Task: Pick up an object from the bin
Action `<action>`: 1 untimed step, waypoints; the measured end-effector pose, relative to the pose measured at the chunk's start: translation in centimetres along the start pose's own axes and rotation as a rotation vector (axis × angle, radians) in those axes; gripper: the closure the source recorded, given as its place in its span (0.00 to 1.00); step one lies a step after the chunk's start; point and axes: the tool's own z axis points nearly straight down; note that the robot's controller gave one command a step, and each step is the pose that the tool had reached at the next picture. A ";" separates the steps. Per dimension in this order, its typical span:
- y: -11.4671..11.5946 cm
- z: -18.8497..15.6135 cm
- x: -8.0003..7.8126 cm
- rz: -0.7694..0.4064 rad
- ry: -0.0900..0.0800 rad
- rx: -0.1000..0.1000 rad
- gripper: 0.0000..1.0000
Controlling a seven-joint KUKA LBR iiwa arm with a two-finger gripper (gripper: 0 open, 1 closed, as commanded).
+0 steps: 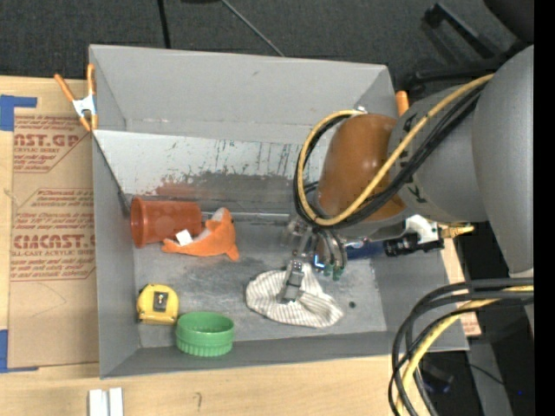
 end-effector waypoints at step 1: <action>-0.9 3.5 -0.3 -0.083 -0.002 -0.001 0.00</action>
Offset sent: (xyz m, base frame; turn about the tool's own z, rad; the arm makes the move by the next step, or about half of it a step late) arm -0.0083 0.0007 -0.0488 0.3105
